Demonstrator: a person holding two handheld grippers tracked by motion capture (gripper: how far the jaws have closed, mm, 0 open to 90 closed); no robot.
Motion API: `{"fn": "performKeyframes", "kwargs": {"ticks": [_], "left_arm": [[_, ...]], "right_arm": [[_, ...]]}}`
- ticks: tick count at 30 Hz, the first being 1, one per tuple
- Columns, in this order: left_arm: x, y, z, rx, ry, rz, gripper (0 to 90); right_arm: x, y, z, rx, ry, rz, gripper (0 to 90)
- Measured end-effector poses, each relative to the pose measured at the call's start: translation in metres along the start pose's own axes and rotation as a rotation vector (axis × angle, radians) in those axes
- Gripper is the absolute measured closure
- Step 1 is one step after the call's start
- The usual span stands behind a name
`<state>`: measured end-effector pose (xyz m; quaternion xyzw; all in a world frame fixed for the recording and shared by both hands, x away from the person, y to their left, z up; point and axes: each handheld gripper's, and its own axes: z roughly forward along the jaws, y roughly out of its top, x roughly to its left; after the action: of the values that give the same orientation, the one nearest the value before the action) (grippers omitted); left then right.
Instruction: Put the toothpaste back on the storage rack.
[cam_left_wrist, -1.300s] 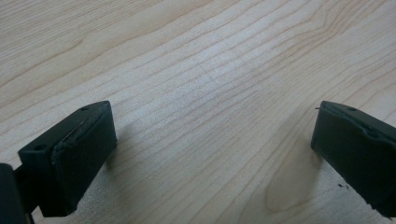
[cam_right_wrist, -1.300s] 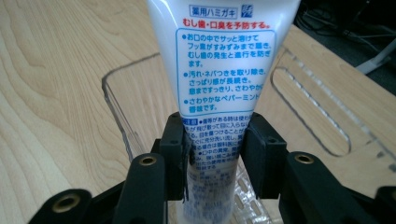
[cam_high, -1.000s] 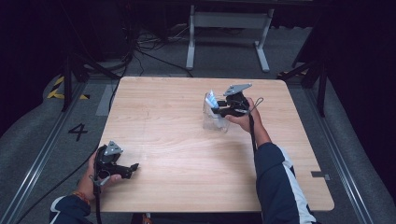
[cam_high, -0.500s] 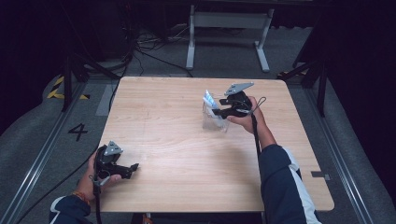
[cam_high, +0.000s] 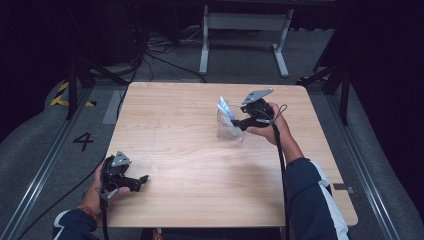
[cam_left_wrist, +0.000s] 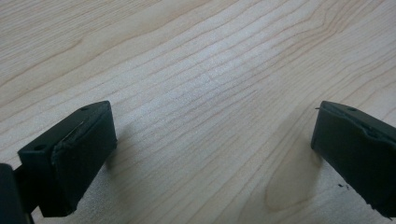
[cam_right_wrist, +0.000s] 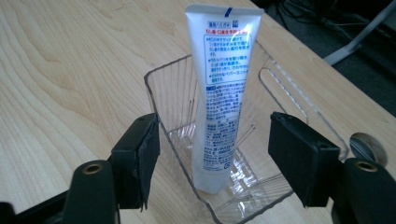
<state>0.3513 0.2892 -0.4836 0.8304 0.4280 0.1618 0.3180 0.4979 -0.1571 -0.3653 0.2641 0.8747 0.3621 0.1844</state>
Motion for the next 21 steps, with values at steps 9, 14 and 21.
{"fn": "performKeyframes", "kwargs": {"ticks": [9, 14, 21], "left_arm": [[0.000, 0.000, 0.000, -0.002, 0.003, 0.003, 0.6], [0.000, 0.000, 0.000, -0.001, 0.003, 0.002, 0.6], [0.000, 0.000, 0.000, -0.001, 0.002, 0.002, 0.6]], "right_arm": [[0.005, -0.006, -0.018, 0.005, -0.017, -0.023, 35.8], [0.004, -0.013, -0.028, 0.008, -0.045, -0.023, 34.1], [0.004, -0.025, -0.043, -0.010, -0.070, -0.023, 29.7]]}}
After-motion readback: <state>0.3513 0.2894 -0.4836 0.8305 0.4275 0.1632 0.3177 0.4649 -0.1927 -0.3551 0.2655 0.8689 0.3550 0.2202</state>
